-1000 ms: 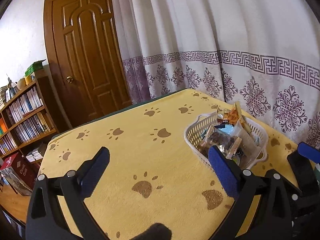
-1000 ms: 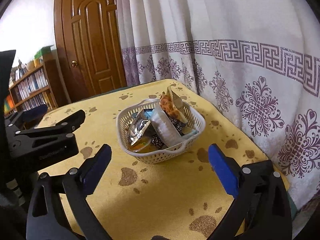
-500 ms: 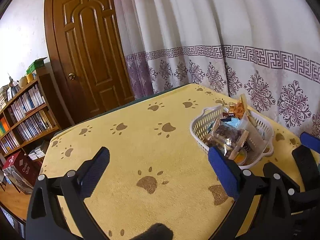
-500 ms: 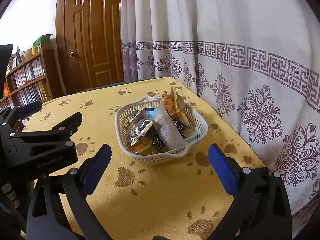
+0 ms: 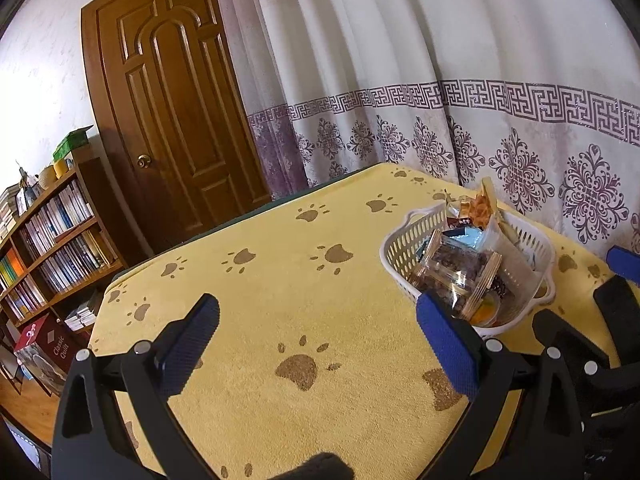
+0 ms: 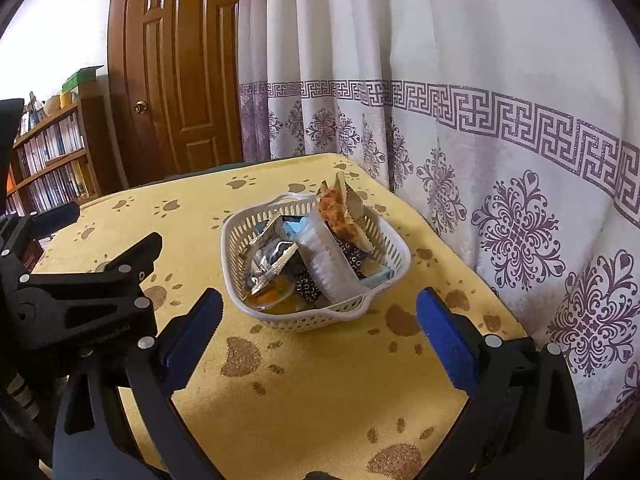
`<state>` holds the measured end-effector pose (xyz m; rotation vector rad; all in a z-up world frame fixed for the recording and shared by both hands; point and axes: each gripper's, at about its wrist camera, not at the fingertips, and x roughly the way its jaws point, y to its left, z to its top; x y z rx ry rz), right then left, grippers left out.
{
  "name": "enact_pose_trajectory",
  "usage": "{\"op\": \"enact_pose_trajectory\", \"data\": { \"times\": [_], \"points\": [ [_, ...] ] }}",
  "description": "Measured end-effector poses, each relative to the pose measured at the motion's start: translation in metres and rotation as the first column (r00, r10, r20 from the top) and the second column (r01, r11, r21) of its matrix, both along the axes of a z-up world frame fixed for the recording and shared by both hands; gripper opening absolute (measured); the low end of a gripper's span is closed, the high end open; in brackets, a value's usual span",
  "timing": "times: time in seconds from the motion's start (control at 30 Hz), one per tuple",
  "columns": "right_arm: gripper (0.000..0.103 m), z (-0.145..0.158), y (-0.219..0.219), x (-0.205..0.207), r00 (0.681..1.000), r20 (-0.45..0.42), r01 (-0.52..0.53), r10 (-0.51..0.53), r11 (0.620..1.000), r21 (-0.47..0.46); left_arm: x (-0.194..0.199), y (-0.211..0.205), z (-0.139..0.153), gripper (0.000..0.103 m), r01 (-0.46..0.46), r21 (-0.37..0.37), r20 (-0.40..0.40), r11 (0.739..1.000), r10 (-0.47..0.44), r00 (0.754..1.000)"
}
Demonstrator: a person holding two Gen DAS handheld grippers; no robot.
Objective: Organize snacks
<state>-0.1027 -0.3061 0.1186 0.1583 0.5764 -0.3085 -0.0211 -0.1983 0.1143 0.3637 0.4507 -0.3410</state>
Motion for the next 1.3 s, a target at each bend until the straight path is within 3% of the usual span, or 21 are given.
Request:
{"op": "enact_pose_trajectory", "data": {
  "times": [1.3],
  "points": [
    [0.099, -0.0016, 0.0018, -0.0016, 1.0, -0.003, 0.002, -0.002, 1.0, -0.009, -0.0044, -0.0019, -0.0038, 0.098, 0.012, 0.022, 0.03, 1.0, -0.013, 0.999]
  ]
}}
